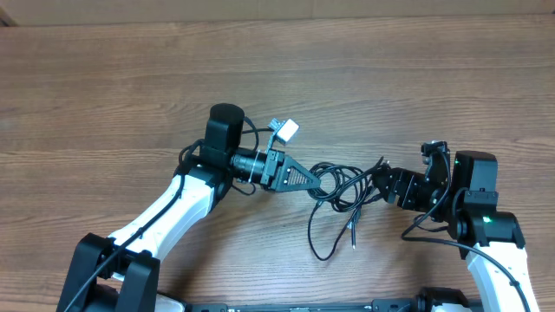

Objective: Untangle cables

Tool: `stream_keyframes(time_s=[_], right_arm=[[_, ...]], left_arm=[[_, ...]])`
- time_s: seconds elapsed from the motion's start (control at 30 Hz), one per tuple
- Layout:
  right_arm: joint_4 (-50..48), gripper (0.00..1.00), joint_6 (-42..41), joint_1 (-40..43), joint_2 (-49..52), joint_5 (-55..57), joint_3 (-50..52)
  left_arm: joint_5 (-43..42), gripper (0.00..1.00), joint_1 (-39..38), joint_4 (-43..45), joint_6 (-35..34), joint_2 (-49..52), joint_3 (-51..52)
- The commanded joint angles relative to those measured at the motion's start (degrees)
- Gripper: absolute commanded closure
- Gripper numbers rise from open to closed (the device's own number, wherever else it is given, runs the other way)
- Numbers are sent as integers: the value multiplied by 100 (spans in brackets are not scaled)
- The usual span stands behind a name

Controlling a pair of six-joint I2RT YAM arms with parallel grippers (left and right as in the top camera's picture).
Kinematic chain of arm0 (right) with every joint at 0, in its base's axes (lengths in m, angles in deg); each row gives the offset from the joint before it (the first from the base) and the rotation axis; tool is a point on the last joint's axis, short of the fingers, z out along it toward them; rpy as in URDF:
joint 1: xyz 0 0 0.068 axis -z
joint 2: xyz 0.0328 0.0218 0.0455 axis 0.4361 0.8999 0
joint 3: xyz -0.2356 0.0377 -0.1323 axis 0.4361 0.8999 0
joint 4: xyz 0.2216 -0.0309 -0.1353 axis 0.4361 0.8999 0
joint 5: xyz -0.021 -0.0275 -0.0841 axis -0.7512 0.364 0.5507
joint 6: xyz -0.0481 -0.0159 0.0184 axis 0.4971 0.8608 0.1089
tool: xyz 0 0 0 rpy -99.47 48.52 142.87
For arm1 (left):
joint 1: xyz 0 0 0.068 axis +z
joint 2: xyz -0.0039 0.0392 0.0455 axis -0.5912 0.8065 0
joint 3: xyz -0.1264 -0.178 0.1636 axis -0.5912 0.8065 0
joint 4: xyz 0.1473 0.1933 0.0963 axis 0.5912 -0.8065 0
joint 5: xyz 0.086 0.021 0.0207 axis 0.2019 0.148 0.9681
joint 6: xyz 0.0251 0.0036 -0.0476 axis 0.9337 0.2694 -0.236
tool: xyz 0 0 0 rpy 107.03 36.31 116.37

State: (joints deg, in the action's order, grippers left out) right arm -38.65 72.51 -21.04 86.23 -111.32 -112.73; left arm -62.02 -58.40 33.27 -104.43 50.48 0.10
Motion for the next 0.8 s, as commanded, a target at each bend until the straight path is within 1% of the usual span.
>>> stream_keyframes(time_s=[0.0, 0.07, 0.1, 0.13, 0.2, 0.23, 0.3, 0.33, 0.37, 0.4, 0.43, 0.5, 0.53, 0.6, 0.7, 0.77], right_arm=[[61, 49, 74, 13, -9, 225, -142], [122, 59, 284, 13, -9, 221, -142], [168, 70, 472, 9, -9, 195, -142], [210, 77, 664, 9, -9, 83, -142], [249, 91, 1204, 9, -9, -448, -142], [249, 96, 1523, 9, -9, -898, -142], [256, 96, 1871, 9, -9, -1355, -142], [249, 96, 1873, 9, -9, -1349, -142], [245, 75, 1869, 9, -9, -1349, -142], [229, 60, 1864, 9, -9, -1349, -142], [175, 51, 1749, 9, -9, -1340, -142], [-149, 45, 1027, 9, -9, -1305, -142], [-452, 44, 313, 9, -9, -1307, -142], [-651, 44, -310, 9, -9, -1307, -142], [-660, 38, -437, 9, -9, -1307, -142], [-662, 34, -498, 9, -9, -1279, -142]], left_arm=[[481, 96, 127, 299, -262, -116, -109], [839, 96, 295, 603, -542, -116, -109], [953, 96, 389, 741, -713, -116, -109], [1023, 96, 450, 828, -857, -116, -109], [1108, 96, 538, 935, -1008, -116, -109], [1134, 96, 544, 955, -1047, -116, -109], [1132, 96, 544, 951, -1047, -116, -109], [1126, 96, 544, 951, -1099, -116, -109], [1106, 96, 544, 951, -1163, -116, -109], [1097, 96, 542, 951, -1178, -116, -109], [1064, 96, 533, 953, -1174, -116, -109], [938, 96, 490, 953, -1169, -116, -109], [859, 96, 444, 955, -1169, -116, -109], [772, 96, 332, 990, -1169, -116, -109], [813, 96, -4, 1043, -1172, -116, -109], [826, 96, -214, 1296, -1257, -116, -109]])
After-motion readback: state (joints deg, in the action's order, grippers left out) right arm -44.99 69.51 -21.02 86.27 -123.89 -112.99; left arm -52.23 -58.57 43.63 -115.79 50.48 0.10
